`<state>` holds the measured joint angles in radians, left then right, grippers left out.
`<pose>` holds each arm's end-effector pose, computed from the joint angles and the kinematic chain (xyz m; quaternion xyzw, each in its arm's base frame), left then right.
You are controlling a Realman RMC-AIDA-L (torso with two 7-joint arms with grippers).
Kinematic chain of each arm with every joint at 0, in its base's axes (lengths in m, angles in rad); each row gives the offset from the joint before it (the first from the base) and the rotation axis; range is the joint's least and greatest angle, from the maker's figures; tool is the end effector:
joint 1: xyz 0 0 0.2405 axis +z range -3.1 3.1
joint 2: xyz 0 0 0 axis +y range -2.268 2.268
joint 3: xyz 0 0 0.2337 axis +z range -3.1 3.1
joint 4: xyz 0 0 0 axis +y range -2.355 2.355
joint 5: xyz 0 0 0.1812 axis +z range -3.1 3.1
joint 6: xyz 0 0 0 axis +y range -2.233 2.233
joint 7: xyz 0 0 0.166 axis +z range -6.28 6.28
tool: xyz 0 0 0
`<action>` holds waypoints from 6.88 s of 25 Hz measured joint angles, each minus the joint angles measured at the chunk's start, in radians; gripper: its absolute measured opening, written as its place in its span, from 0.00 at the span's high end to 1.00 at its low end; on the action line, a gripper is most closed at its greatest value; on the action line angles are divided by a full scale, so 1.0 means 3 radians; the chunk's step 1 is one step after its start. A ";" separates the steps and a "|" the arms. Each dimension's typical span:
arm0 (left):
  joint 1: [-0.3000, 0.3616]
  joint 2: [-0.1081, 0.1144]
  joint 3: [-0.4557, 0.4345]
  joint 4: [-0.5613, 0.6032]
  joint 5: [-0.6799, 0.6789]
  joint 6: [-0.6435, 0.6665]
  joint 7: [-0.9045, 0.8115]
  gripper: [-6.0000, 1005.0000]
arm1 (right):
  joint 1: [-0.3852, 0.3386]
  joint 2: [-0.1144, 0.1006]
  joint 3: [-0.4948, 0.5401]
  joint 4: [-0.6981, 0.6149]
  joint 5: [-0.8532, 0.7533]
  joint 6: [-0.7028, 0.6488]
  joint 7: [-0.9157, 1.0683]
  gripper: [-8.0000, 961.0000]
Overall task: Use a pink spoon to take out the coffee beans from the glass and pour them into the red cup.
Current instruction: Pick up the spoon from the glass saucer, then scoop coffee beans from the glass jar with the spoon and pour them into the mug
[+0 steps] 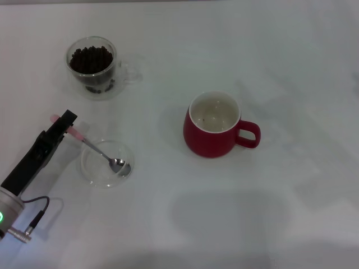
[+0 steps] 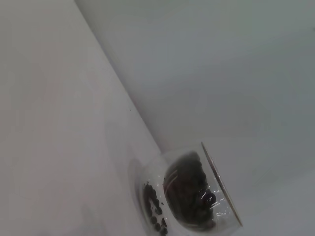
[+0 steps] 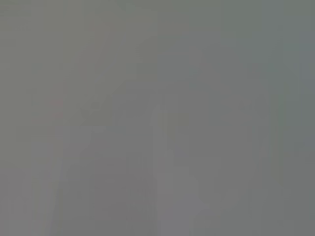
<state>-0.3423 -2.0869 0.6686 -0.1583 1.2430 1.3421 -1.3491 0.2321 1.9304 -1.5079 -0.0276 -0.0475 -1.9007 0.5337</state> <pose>-0.2935 0.2432 -0.0565 -0.5680 -0.6324 -0.4723 0.2331 0.2890 0.2332 0.1174 -0.6497 0.0990 0.4942 0.5691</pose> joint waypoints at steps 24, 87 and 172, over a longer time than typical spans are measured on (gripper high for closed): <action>0.0057 0.0021 0.0007 0.0033 0.0012 0.0154 -0.0029 0.86 | 0.0029 0.0014 0.0000 -0.0005 0.0000 0.0026 -0.0010 0.23; -0.0694 0.0707 0.0425 0.2229 0.0905 -0.0336 -0.1648 0.86 | 0.0009 0.0254 -0.0128 0.0027 -0.0061 0.0017 -0.0247 0.23; -0.0692 0.0123 0.0308 0.1509 0.0487 -0.1208 -0.1782 0.86 | -0.0074 0.0202 -0.0164 0.0035 -0.0072 0.0099 -0.0071 0.23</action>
<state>-0.5500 -2.0499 0.7608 0.2943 1.3892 0.9797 -1.8837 0.2101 1.9911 -1.5570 -0.0171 -0.0690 -1.8710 0.5124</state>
